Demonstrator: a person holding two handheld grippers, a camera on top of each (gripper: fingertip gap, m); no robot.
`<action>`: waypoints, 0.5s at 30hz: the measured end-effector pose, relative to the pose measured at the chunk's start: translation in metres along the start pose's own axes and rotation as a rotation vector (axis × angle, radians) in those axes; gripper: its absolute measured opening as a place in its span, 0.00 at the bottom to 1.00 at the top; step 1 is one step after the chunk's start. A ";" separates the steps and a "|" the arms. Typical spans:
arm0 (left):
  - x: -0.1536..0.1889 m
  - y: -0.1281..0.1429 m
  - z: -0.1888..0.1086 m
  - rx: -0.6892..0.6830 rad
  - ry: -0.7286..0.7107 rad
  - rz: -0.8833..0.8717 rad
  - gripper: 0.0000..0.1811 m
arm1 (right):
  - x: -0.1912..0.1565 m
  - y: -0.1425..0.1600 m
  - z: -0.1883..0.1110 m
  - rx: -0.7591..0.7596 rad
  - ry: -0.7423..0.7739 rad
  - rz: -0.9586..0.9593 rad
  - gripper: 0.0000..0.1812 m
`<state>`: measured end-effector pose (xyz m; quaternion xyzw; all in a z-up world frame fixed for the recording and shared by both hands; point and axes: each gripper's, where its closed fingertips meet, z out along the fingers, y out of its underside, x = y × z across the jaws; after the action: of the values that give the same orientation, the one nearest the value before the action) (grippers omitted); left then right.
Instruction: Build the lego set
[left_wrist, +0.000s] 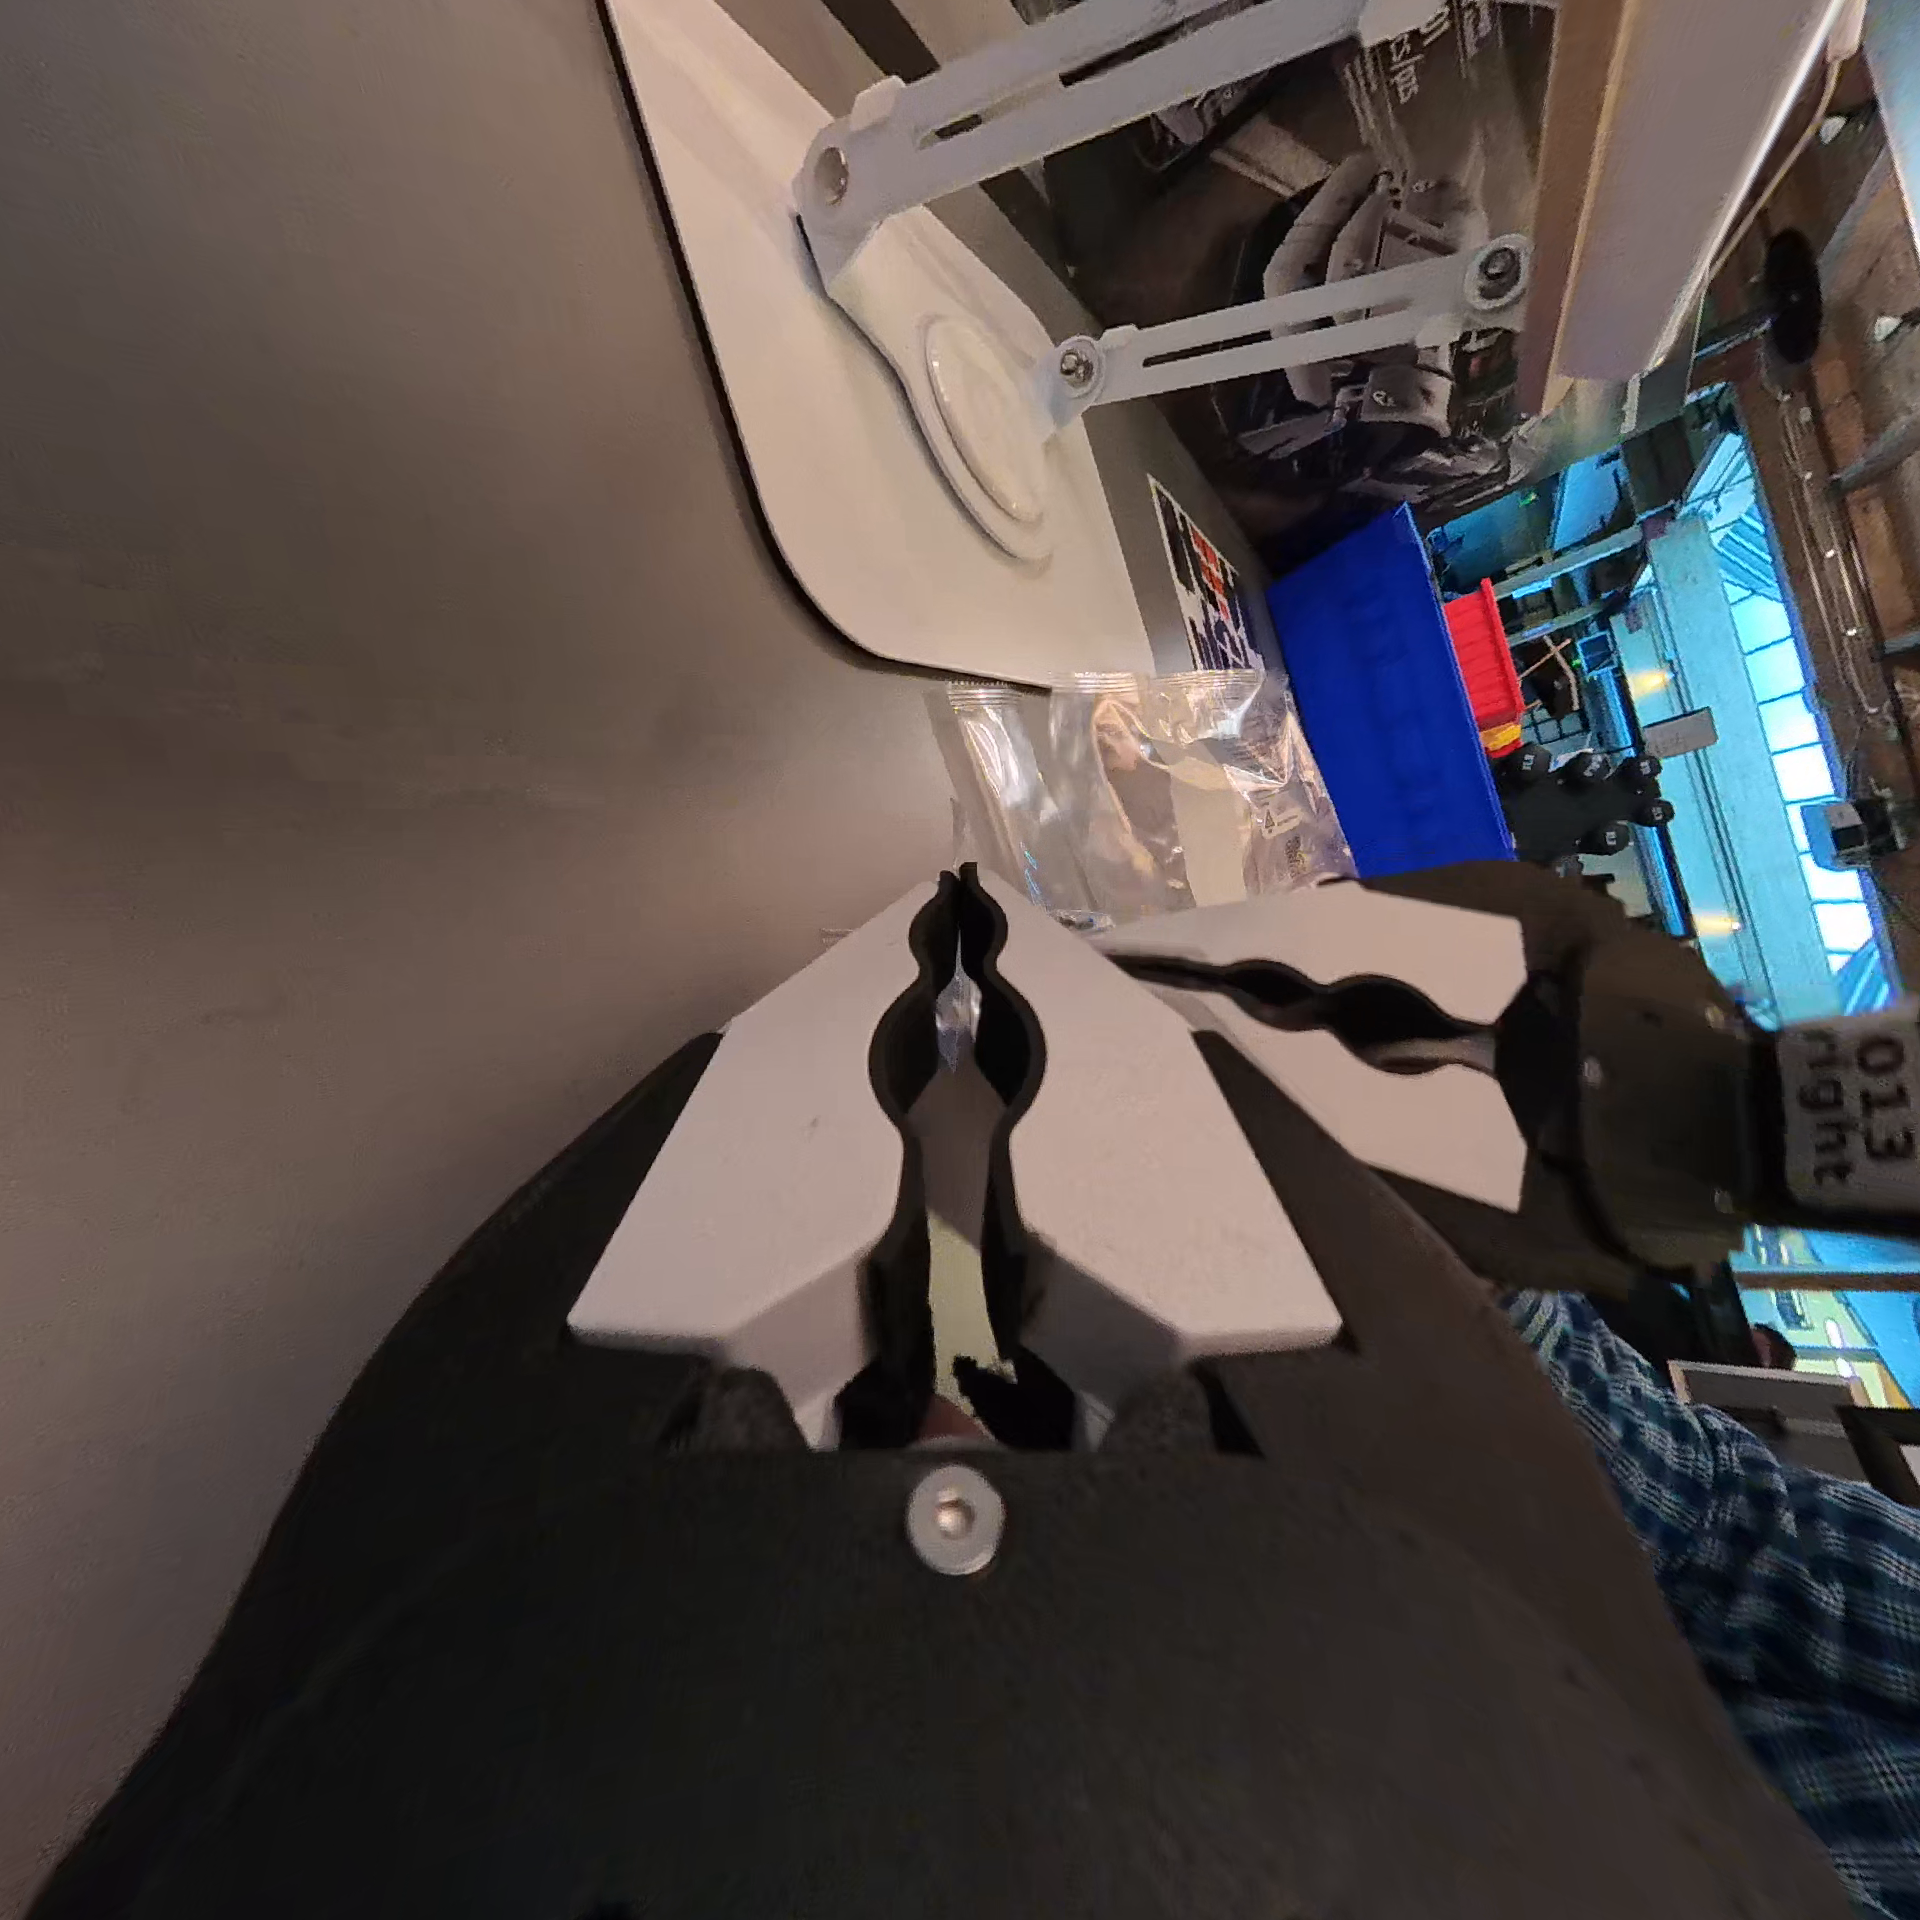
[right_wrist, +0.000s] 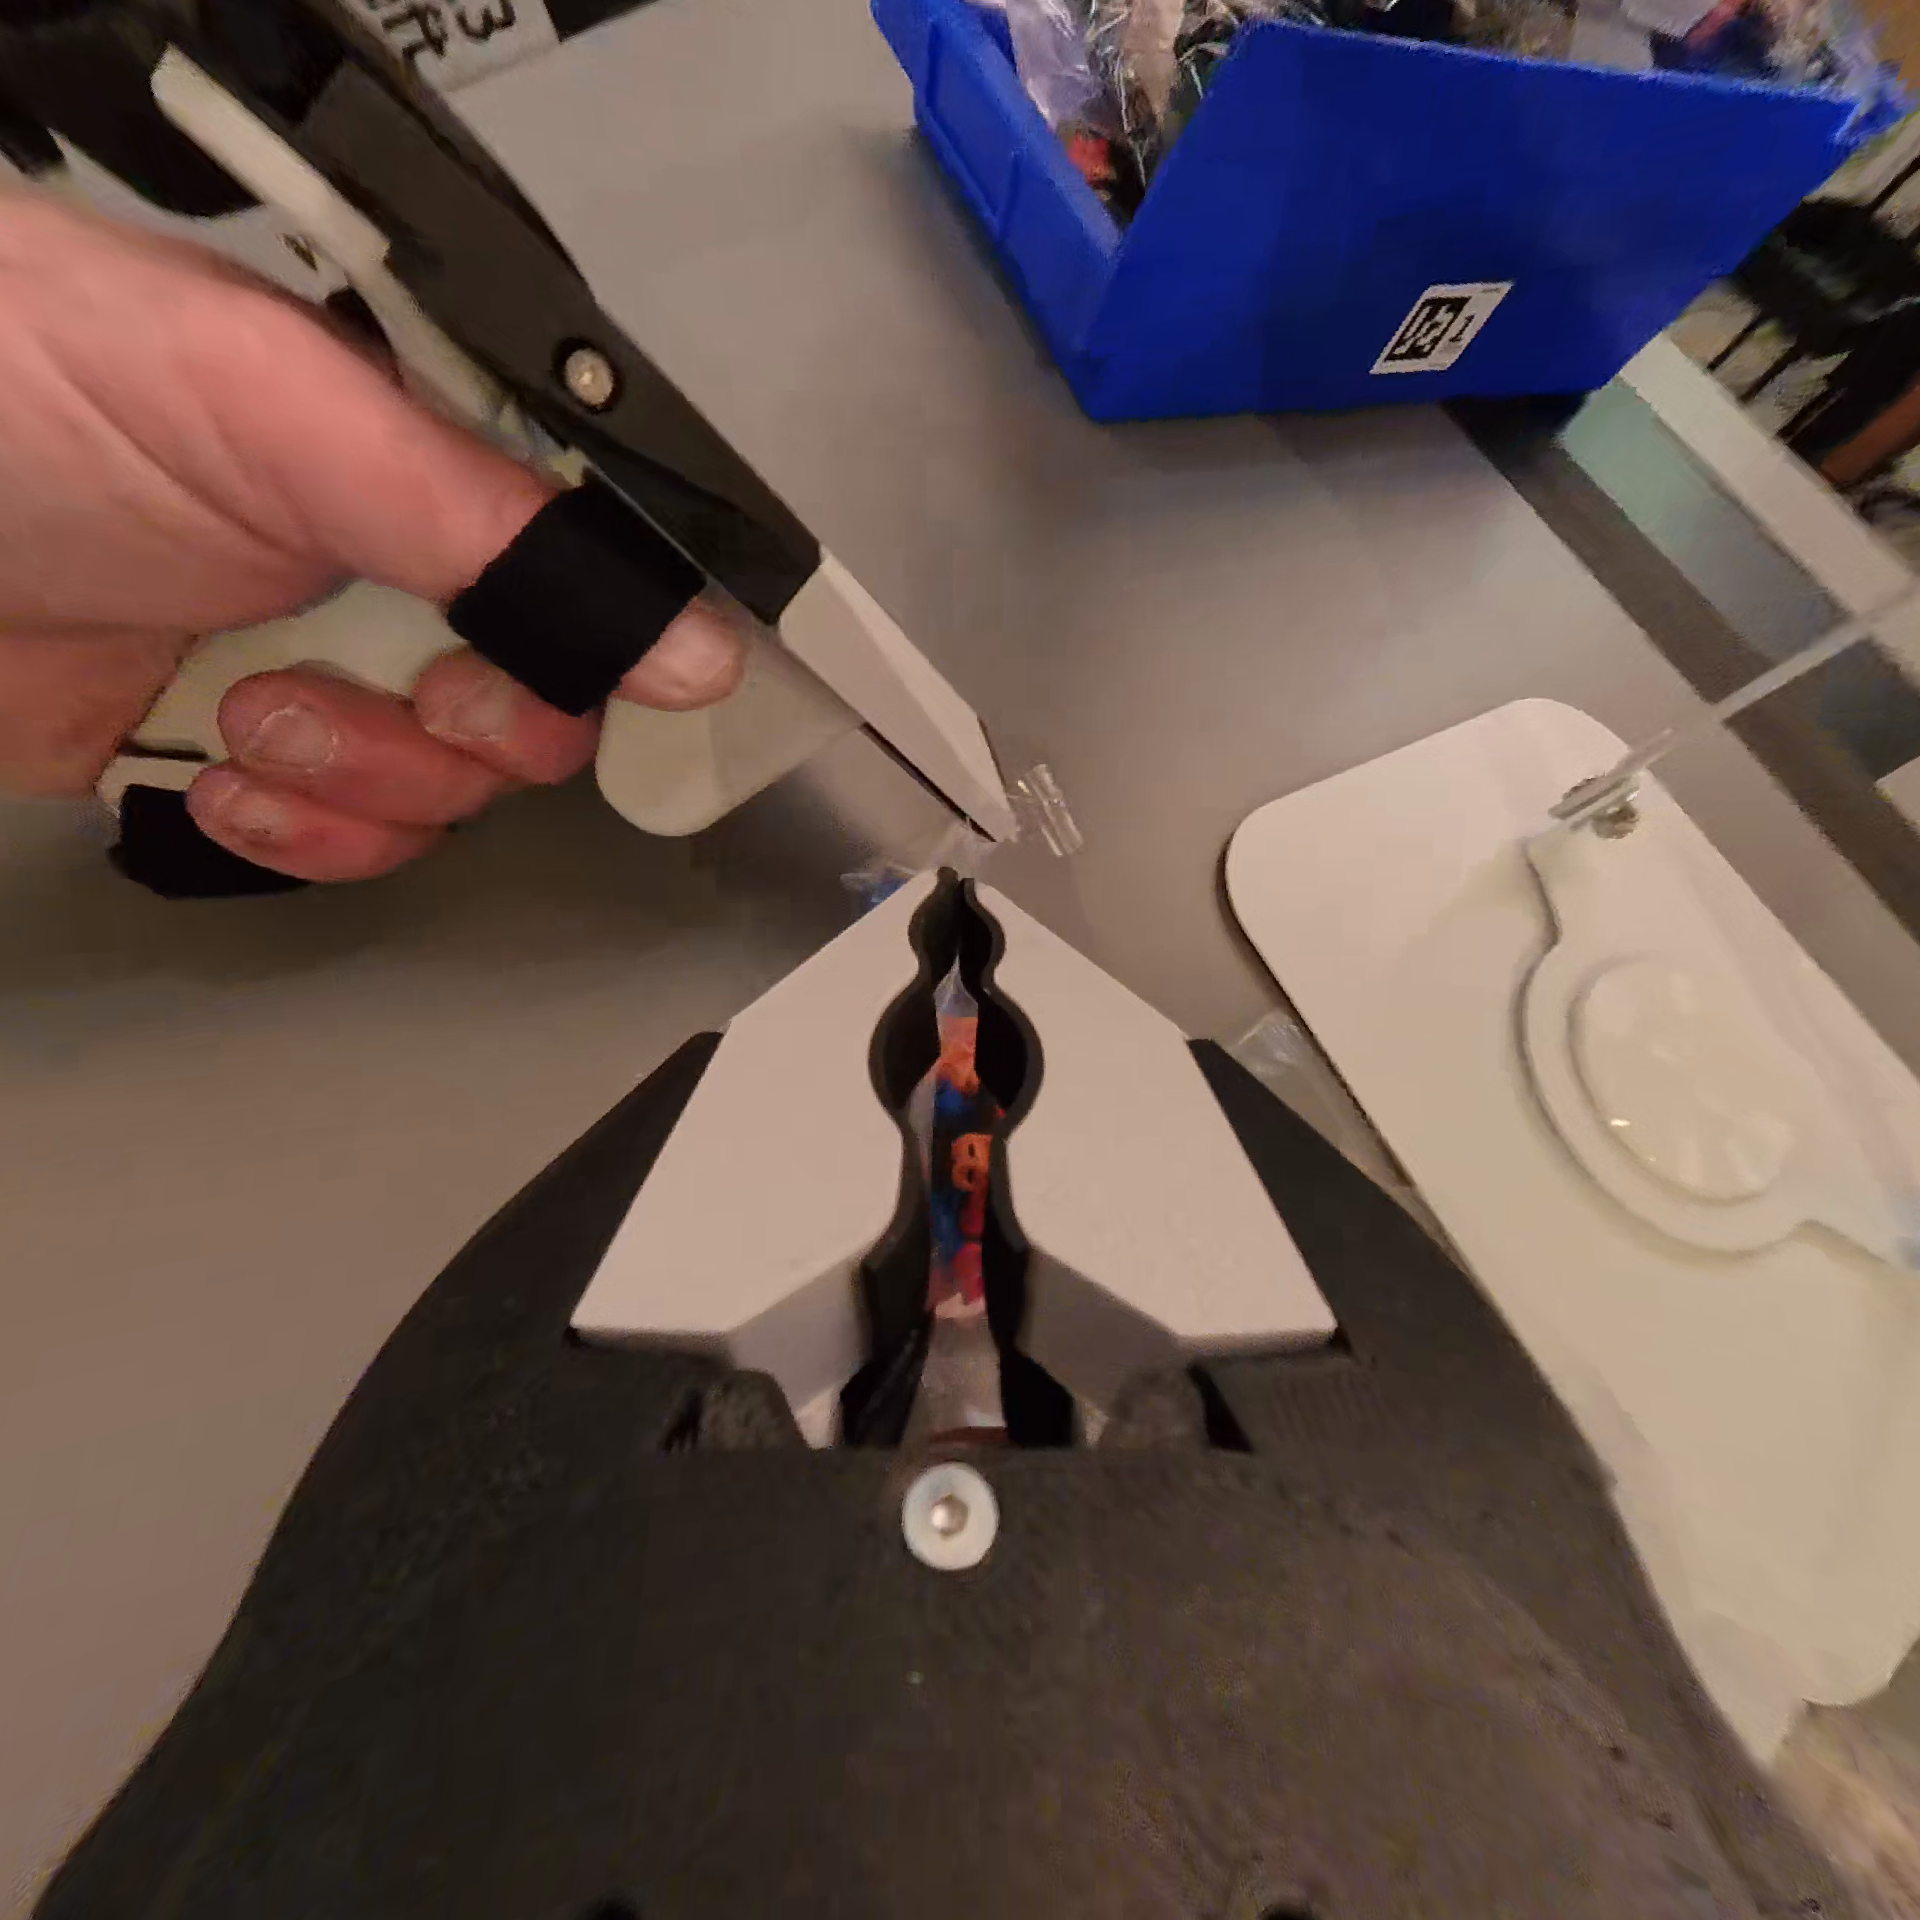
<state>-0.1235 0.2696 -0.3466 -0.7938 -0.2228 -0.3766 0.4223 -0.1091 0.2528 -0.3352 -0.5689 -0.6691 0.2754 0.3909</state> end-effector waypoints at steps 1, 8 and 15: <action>-0.001 0.000 0.000 0.000 -0.003 -0.004 0.00 | 0.000 0.001 0.000 -0.011 0.035 -0.049 0.00; -0.005 -0.001 0.001 0.021 -0.045 -0.010 0.00 | -0.003 0.001 0.004 -0.042 0.147 -0.181 0.00; -0.010 -0.001 0.002 0.026 -0.081 -0.022 0.00 | -0.005 0.002 0.005 -0.044 0.160 -0.182 0.00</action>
<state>-0.1292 0.2716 -0.3545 -0.8004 -0.2531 -0.3459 0.4191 -0.1120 0.2484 -0.3405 -0.5342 -0.6905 0.1776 0.4542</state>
